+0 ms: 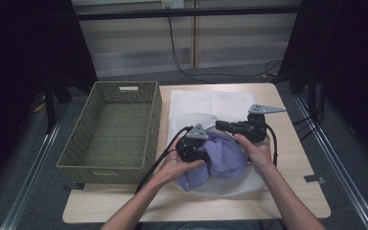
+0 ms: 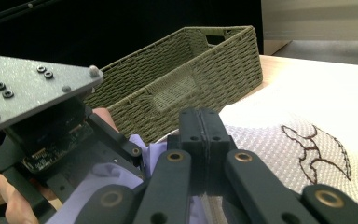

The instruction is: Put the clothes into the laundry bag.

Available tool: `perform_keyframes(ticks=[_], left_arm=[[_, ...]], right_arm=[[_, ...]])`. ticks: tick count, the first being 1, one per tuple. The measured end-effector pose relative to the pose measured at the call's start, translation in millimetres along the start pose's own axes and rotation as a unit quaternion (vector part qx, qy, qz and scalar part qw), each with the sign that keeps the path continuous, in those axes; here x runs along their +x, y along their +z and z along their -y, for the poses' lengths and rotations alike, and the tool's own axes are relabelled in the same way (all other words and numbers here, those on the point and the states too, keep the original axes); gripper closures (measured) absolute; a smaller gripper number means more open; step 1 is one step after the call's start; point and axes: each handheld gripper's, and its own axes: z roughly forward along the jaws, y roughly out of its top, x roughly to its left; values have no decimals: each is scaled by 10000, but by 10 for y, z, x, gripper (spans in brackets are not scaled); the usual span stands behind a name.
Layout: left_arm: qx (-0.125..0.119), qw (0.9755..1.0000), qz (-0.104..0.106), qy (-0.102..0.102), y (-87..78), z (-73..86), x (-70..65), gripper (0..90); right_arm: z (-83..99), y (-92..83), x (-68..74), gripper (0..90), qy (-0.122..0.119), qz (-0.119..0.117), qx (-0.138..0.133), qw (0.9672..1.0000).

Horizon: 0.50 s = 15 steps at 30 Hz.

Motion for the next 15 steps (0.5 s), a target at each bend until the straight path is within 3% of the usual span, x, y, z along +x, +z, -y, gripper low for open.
perform_keyframes(ticks=[10, 15], left_arm=[[245, 9996, -101, -63, 114, 107, 37, 709], [200, 9996, -137, -123, 132, 118, 48, 708]], right_arm=[[-7, -21, 7, 900, -3, 11, -14, 10000], [20, -4, 11, 900, 40, -1, 25, 10000]])
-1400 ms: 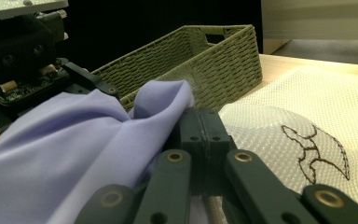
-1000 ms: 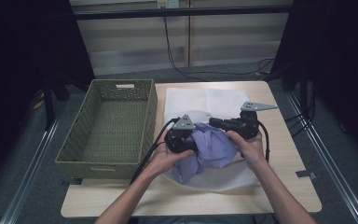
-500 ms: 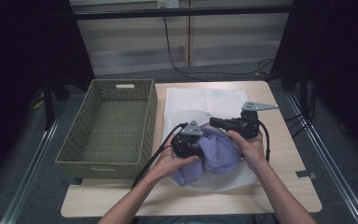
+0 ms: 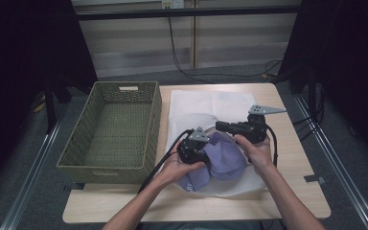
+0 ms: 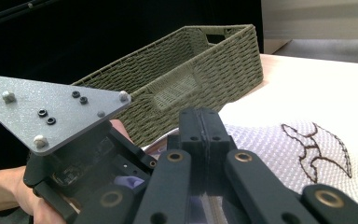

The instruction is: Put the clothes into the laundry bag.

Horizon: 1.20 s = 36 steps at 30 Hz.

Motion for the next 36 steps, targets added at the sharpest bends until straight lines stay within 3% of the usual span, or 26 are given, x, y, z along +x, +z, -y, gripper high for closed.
perform_keyframes(ticks=[10, 15, 18, 22, 23, 29, 31, 36], left_arm=[[111, 9997, -96, -180, 153, 74, 30, 699], [343, 9993, -163, 4, 213, 134, 16, 687], [334, 9992, -196, -91, 234, 179, 31, 683], [460, 9984, -313, 49, 260, 204, -1, 652], [556, 9979, -309, 135, 255, 204, 0, 647], [484, 9986, -207, -36, 205, 198, -13, 569], [594, 9980, -227, 28, 160, 184, -14, 522], [377, 9990, -160, -164, 43, 164, -7, 427]], right_arm=[[63, 4, 10, 900, 21, 2, 120, 9999], [92, 0, -13, 900, 37, 35, 163, 9999], [86, -10, -14, 900, 49, 48, 156, 9999], [92, -6, -15, 900, 31, 47, 179, 9998], [89, -4, -17, 900, 36, 44, 175, 9998], [79, -20, -28, 900, 42, 65, 164, 9998], [77, -21, -31, 900, 51, 57, 158, 9998], [82, -9, -31, 900, 41, 52, 170, 9998]])
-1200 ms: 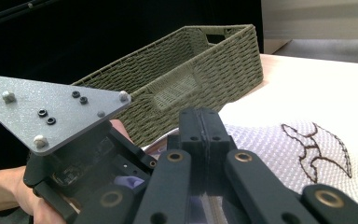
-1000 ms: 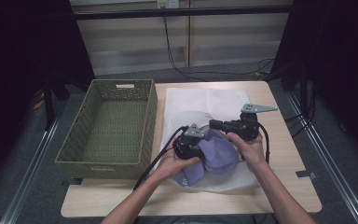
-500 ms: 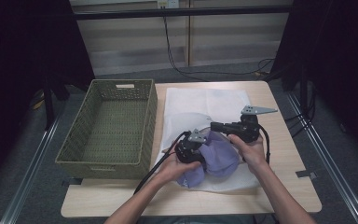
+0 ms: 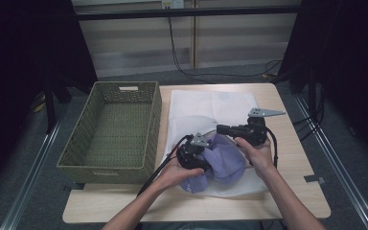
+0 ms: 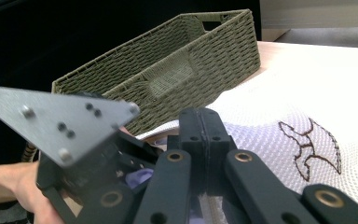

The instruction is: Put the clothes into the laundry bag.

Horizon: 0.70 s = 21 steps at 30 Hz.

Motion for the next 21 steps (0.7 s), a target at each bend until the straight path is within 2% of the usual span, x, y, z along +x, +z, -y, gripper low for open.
perform_keyframes(ticks=[6, 11, 17, 19, 21], left_arm=[[-49, 10000, 27, 11, -131, -6, -28, 342], [-240, 9997, 97, 18, -267, -18, -92, 261], [-369, 9993, 37, 33, -449, 19, -164, 241], [-384, 9993, 6, 37, -525, 47, -224, 223], [-435, 9989, -20, 177, -585, 82, -292, 223]], right_arm=[[-4, -8, 10, 900, -4, 4, -2, 10000], [-10, -27, 1, 900, -5, 11, -31, 10000], [-10, -29, 4, 900, -15, 15, -31, 10000], [-10, -30, 7, 900, -16, 10, -39, 10000], [-9, -29, 5, 900, -5, 6, -43, 10000]])
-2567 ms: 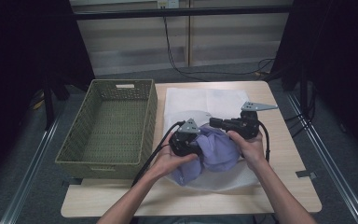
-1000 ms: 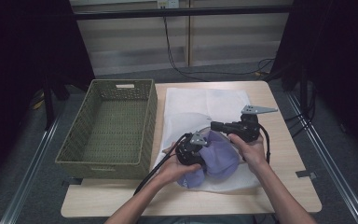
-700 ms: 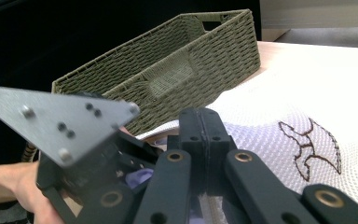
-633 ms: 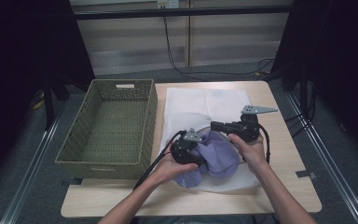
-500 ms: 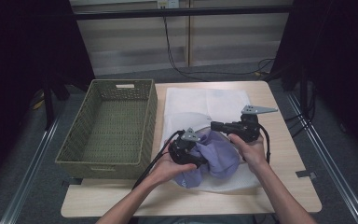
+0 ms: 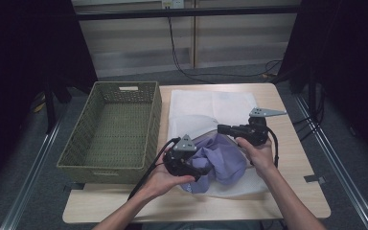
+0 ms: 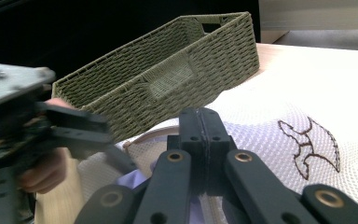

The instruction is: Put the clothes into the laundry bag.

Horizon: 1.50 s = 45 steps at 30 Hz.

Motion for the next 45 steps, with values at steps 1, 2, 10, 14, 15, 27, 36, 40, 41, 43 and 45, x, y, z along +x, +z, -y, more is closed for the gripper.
perform_keyframes(ticks=[1, 2, 10, 14, 15, 27, 36, 40, 41, 43, 45], left_arm=[[12, 10000, 28, 60, -29, 9, -15, 224], [-16, 9999, 60, 97, -54, 16, -24, 237], [216, 9994, 216, 143, -21, 241, -40, 284], [257, 9993, 260, 122, 10, 332, -22, 287], [312, 9991, 255, 146, 24, 361, -21, 287], [703, 9967, 299, 264, 277, 479, -45, 234], [921, 9946, 198, 446, 407, 510, -42, 364], [1009, 9938, 129, 442, 387, 480, 20, 539], [957, 9946, 104, 398, 394, 483, 29, 576], [992, 9944, 97, 352, 391, 467, 49, 668], [1023, 9942, 222, 241, 392, 452, 66, 725]], right_arm=[[0, 1, 0, 900, -8, 14, 8, 10000], [1, 1, 5, 900, 7, 4, -1, 10000], [17, 4, 18, 900, -15, 25, 21, 10000], [17, 14, 22, 900, -25, 24, 47, 10000], [13, 12, 27, 900, -39, 15, 40, 10000], [20, 30, 37, 900, -79, -3, 69, 9999], [22, 37, 43, 900, -51, -8, 94, 9999], [29, 42, 40, 900, -57, 0, 111, 9999], [29, 45, 40, 900, -68, 6, 112, 9999], [31, 52, 41, 900, -74, -3, 123, 9999], [33, 55, 42, 900, -62, -7, 140, 9999]])
